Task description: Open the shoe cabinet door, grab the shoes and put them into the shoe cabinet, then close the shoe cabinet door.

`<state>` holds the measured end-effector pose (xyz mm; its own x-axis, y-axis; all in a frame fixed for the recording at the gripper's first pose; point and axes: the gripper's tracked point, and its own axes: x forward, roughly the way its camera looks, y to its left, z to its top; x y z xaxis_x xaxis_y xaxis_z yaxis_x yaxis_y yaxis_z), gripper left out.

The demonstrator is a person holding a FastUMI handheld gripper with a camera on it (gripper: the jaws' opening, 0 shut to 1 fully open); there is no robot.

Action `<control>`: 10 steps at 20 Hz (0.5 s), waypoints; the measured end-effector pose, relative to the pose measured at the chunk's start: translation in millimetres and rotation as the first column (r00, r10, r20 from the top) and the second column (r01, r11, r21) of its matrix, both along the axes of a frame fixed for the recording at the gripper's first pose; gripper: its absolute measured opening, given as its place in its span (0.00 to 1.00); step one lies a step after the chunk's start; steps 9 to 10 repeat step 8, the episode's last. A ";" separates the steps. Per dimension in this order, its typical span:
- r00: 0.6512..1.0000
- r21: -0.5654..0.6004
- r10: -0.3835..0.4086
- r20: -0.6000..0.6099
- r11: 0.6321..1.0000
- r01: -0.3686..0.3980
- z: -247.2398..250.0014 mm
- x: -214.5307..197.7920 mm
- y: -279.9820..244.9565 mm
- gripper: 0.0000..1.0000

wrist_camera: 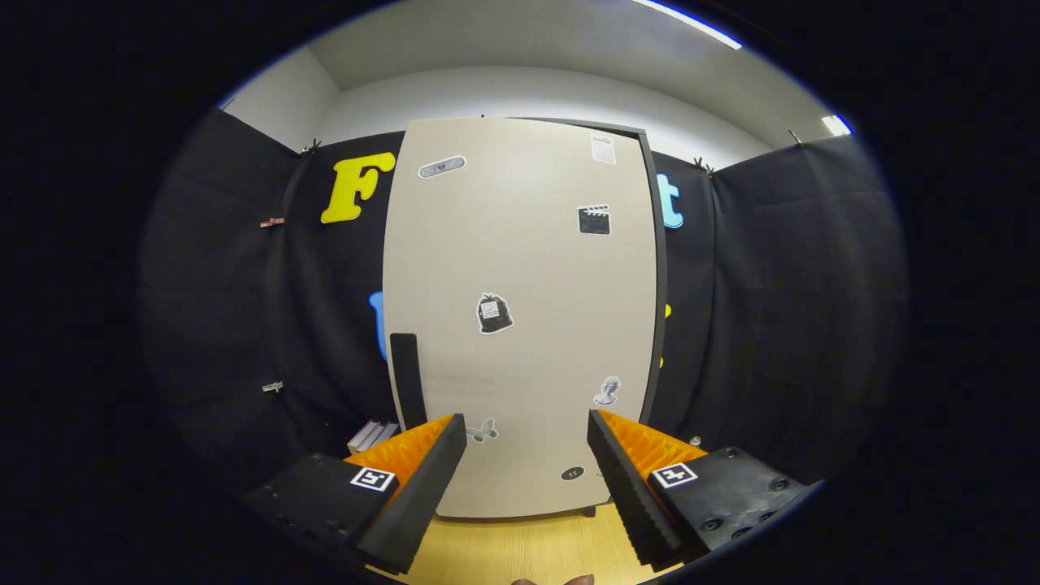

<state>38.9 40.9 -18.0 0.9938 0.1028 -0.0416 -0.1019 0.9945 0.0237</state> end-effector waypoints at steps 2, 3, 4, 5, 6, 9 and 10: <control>1.000 0.000 -0.003 0.002 1.000 0.003 -1.2 -3.9 -1.4 0.98; 1.000 0.000 -0.002 0.001 1.000 0.002 -1.9 -5.5 -1.1 0.98; 1.000 0.000 -0.001 0.000 1.000 0.001 -2.2 -6.3 -0.3 0.98; 1.000 0.000 -0.002 -0.001 1.000 0.002 -2.7 -6.8 -0.4 0.98; 1.000 0.002 -0.001 -0.001 1.000 0.001 -2.3 -7.1 -0.4 0.98; 1.000 0.001 -0.002 -0.001 1.000 0.002 -2.4 -9.1 -0.4 0.98; 1.000 0.001 -0.002 -0.001 1.000 0.002 -2.4 -9.1 -0.4 0.98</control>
